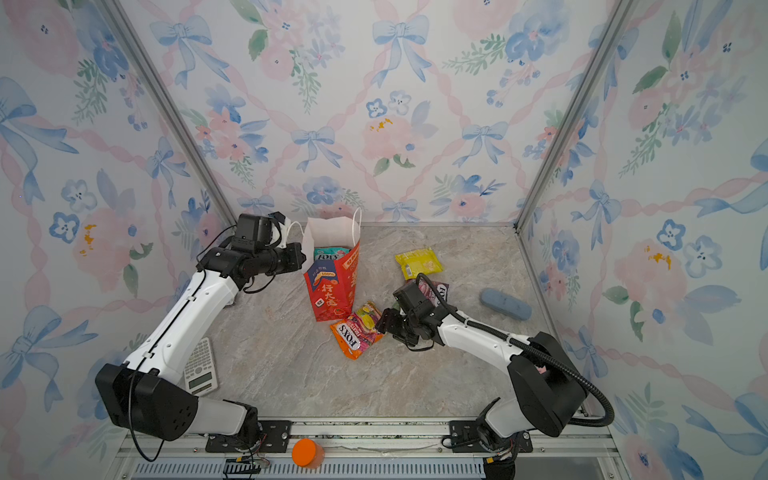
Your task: Place the snacks into the paper bag
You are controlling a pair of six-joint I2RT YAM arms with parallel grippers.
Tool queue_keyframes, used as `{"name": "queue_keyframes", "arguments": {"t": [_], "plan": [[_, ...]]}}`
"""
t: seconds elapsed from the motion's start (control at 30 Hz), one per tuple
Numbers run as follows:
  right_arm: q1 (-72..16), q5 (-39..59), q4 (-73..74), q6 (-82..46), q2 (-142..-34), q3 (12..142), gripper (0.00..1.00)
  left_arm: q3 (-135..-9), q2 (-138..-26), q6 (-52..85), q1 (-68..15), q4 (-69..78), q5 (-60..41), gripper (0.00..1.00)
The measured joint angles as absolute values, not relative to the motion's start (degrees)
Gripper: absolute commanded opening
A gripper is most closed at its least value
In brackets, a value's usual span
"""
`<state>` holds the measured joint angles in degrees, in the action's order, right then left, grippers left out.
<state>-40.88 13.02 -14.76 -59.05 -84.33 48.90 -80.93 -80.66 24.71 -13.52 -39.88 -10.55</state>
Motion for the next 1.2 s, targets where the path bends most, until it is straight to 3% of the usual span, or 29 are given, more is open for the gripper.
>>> {"name": "queue_keyframes", "arguments": {"t": [0.4, 0.87, 1.1, 1.2], "plan": [[-43.6, 12.6, -4.3, -70.8, -90.3, 45.6, 0.74, -80.3, -79.9, 24.7, -13.5, -39.7, -10.5, 0.00], [-44.1, 11.8, 3.4, -76.0, -96.8, 47.2, 0.66, -80.2, -79.8, 24.7, -13.5, -39.7, -10.5, 0.00], [-44.1, 11.7, 7.4, -77.8, -99.9, 48.4, 0.49, -80.2, -79.8, 24.7, -13.5, -39.7, -10.5, 0.00], [-44.1, 11.5, 8.4, -78.3, -100.9, 48.6, 0.31, -80.2, -79.8, 24.7, -13.5, -39.7, -10.5, 0.00]]}}
